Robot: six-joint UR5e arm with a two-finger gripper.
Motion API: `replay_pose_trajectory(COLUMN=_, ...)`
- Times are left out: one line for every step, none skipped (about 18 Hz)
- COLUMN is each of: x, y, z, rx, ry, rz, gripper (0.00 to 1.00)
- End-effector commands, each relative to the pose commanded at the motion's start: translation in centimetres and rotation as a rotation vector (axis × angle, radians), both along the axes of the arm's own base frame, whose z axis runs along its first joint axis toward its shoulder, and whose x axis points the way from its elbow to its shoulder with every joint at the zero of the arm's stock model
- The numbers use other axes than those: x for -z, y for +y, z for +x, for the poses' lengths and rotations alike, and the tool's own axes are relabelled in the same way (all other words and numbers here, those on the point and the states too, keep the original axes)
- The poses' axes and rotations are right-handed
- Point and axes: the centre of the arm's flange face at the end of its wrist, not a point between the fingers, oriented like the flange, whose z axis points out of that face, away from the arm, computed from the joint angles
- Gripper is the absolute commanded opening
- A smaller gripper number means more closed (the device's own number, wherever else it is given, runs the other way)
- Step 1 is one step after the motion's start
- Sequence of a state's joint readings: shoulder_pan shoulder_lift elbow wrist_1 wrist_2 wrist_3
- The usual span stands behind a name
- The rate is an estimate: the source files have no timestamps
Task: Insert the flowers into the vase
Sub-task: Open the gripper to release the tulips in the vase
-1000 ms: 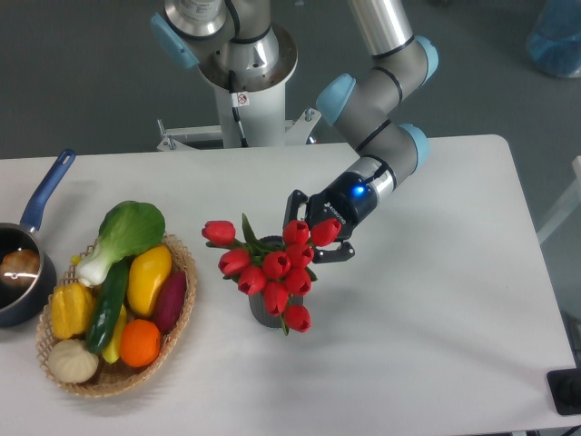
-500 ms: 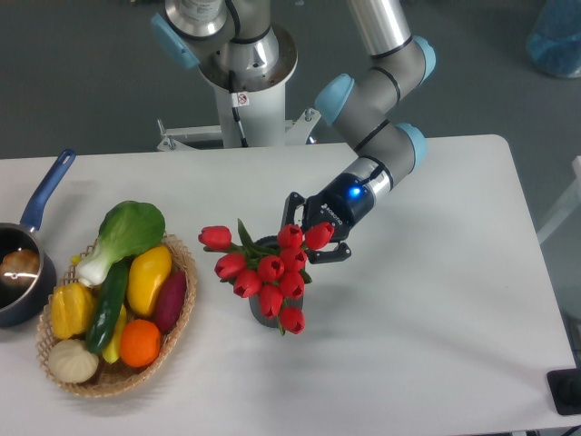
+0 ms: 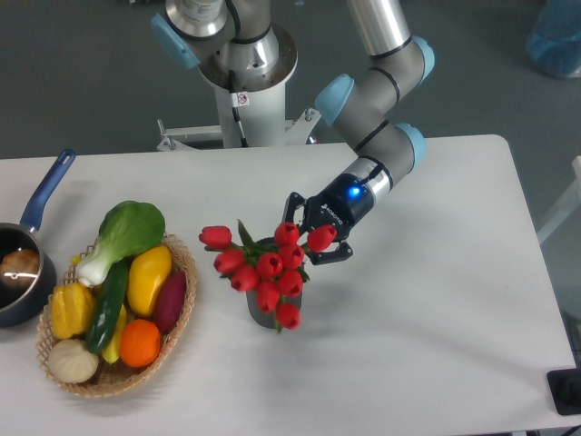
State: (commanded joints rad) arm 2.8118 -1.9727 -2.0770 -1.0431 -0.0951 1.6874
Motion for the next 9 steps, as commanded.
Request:
replay_pose_trajectory(x=0.05, y=-0.14, z=-0.07, rx=-0.003, ry=-0.001, rz=0.0, gripper=0.99)
replay_pose_trajectory(x=0.08, y=-0.36, z=-0.14, rx=-0.008, ry=-0.003, rz=-0.001, gripper=1.0)
replay_pose_trajectory(x=0.17, y=-0.48, z=-0.26, rx=-0.01, ry=-0.004, rz=-0.003, gripper=1.0)
replay_pose_trajectory(x=0.17, y=-0.48, z=-0.26, rx=-0.01, ry=-0.004, rz=-0.003, gripper=1.0)
replay_pose_trajectory(x=0.17, y=-0.54, z=-0.31, rx=-0.012, ry=-0.004, rz=-0.003, gripper=1.0)
replay_pose_trajectory(x=0.16, y=-0.55, z=-0.32, rx=-0.012, ry=-0.004, rz=-0.001, gripper=1.0)
replay_pose_trajectory(x=0.17, y=-0.55, z=-0.31, rx=-0.012, ry=-0.004, rz=-0.003, gripper=1.0)
replay_pose_trajectory(x=0.16, y=-0.63, z=-0.31, rx=-0.013, ry=-0.005, rz=-0.003, gripper=1.0)
replay_pose_trajectory(x=0.14, y=-0.63, z=-0.32, rx=-0.013, ry=-0.004, rz=-0.003, gripper=1.0)
